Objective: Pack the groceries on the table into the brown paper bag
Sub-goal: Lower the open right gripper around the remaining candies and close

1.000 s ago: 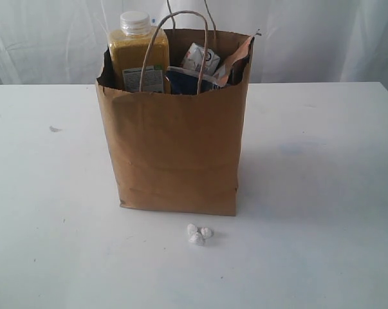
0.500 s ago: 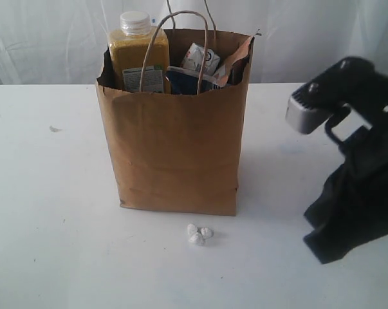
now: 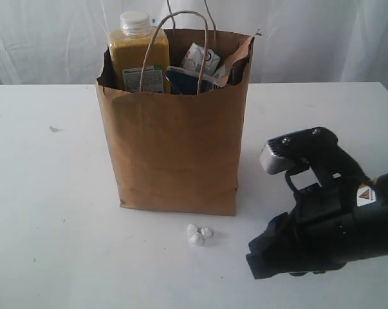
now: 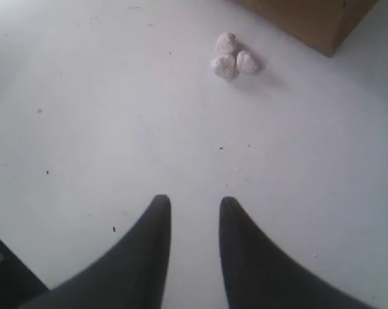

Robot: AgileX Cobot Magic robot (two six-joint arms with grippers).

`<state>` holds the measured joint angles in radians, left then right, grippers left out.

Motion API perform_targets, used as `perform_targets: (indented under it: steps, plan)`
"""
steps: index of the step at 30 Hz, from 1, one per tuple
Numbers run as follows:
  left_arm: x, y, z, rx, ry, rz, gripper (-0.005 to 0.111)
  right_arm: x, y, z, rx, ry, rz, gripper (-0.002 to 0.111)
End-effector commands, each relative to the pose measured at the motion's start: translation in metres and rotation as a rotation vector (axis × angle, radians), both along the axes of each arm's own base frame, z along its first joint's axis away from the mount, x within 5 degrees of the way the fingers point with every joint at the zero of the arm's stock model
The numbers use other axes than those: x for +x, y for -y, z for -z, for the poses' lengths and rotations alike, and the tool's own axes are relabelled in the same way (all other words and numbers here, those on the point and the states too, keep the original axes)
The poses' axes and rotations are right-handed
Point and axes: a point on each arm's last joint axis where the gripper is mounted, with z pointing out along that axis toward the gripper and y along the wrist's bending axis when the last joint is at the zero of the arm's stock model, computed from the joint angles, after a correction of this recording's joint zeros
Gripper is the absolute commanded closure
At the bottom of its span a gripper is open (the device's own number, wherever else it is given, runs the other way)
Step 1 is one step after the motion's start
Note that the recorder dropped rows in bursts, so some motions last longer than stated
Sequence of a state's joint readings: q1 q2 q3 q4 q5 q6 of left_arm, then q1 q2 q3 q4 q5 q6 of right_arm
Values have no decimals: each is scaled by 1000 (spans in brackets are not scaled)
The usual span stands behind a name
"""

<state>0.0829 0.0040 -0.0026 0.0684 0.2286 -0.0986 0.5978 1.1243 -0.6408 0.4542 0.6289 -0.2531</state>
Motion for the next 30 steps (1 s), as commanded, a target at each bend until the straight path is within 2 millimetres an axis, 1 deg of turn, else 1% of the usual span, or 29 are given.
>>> perform_targets:
  steps: [1, 3, 4, 7, 11, 14, 17, 20, 22, 23, 25, 26, 27, 30]
  plan:
    - [0, 1, 0, -17, 8, 2, 107, 9, -9, 8, 73, -47, 71, 67]
    - [0, 1, 0, -17, 8, 2, 107, 13, -16, 11, 132, -97, 119, 60]
    - [0, 1, 0, -17, 8, 2, 107, 15, -19, 13, 150, -110, 109, 58]
    - [0, 1, 0, -17, 8, 2, 107, 17, -30, 22, 180, -139, 25, 57]
    - [0, 1, 0, -17, 8, 2, 107, 21, -43, 34, 194, -195, -33, 58]
    - [0, 1, 0, -17, 8, 2, 107, 22, -62, 37, 169, -183, -131, 64]
    - [0, 1, 0, -17, 8, 2, 107, 18, -89, 34, 157, -151, -232, 71]
    - [0, 1, 0, -17, 8, 2, 107, 10, -116, 35, 93, -68, -338, 87]
    - [0, 1, 0, -17, 8, 2, 107, 4, -130, 37, 4, -18, -413, 102]
    - [0, 1, 0, -17, 8, 2, 107, 1, -134, 38, -38, 0, -436, 107]
    - [0, 1, 0, -17, 8, 2, 107, -1, -140, 39, -143, 56, -451, 108]
    - [0, 1, 0, -17, 8, 2, 107, 0, -142, 38, -172, 68, -418, 108]
    - [0, 1, 0, -17, 8, 2, 107, 4, -141, 36, -222, 115, -404, 108]
    - [0, 1, 0, -17, 8, 2, 107, 16, -138, 31, -270, 176, -295, 108]
